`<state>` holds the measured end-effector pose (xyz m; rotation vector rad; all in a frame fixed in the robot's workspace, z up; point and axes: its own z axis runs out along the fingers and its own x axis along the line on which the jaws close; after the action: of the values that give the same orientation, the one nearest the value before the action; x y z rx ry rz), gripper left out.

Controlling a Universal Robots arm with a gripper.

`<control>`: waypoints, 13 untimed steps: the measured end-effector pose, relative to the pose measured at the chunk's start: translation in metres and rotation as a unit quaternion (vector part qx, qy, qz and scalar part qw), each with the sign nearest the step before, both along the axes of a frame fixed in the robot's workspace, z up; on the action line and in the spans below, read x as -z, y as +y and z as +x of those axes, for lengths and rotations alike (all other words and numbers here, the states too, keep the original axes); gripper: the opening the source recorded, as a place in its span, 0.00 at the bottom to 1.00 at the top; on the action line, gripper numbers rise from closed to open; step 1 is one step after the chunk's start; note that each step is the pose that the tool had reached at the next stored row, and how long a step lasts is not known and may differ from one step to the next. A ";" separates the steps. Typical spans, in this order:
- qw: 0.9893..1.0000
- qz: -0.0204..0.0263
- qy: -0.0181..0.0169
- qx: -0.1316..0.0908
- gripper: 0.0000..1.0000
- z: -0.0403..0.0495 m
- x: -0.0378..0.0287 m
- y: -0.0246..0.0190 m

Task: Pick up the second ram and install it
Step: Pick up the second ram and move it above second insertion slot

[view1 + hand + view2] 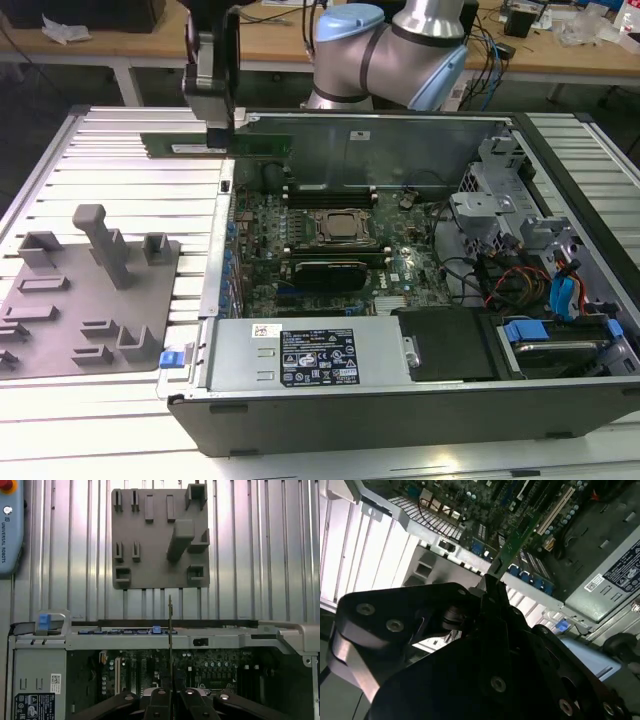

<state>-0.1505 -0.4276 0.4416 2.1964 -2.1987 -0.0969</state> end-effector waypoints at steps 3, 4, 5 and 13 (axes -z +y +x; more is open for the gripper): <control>1.000 0.000 0.003 0.000 0.13 0.0214 0.0121 0.0178; 1.000 0.000 0.003 0.000 0.13 0.0230 0.0156 0.0189; 1.000 0.000 0.004 0.000 0.13 0.0240 0.0185 0.0197; 1.000 0.002 0.007 0.000 0.13 0.0514 0.0321 0.0278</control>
<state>-0.0991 -0.3998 0.4095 2.1917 -2.1940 -0.1165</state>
